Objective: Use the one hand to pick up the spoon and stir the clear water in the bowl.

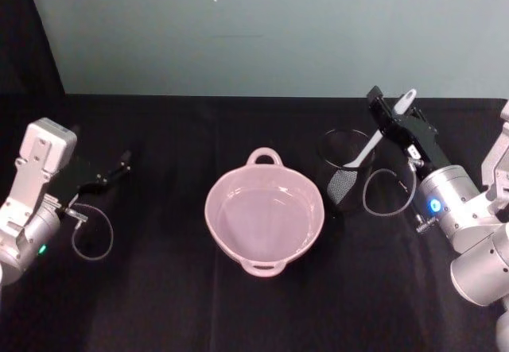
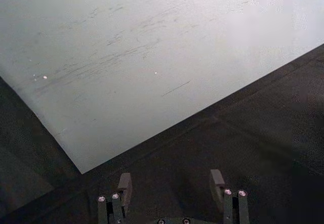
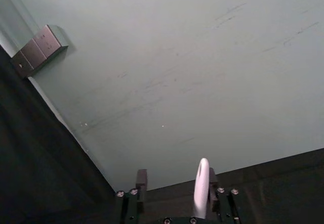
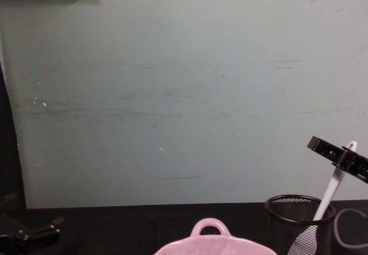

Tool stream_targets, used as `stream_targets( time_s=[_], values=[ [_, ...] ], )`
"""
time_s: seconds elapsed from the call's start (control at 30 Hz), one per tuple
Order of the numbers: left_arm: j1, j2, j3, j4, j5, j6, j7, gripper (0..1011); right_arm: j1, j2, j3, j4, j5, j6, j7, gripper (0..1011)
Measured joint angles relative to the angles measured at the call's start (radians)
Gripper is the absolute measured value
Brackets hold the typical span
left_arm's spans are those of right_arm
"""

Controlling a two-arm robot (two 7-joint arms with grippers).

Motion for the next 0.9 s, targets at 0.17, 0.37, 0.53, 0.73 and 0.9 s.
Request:
stream_targets(
  time_s=[0.17,0.37,0.53,0.73,0.9],
  values=[
    [0.0,0.0,0.0,0.0,0.0,0.0,0.0,1011,0.0,0.0,0.0,0.0,0.0,0.0,0.0,844],
    [0.0,0.0,0.0,0.0,0.0,0.0,0.0,1011,0.0,0.0,0.0,0.0,-0.001,0.0,0.0,989],
    [0.0,0.0,0.0,0.0,0.0,0.0,0.0,1011,0.0,0.0,0.0,-0.001,-0.001,0.0,0.0,1002],
    [0.0,0.0,0.0,0.0,0.0,0.0,0.0,1011,-0.018,0.009,-0.001,-0.014,-0.001,-0.01,0.009,1002],
    [0.0,0.0,0.0,0.0,0.0,0.0,0.0,1011,-0.068,0.033,0.003,-0.075,0.004,0.0,0.015,1002]
  ],
)
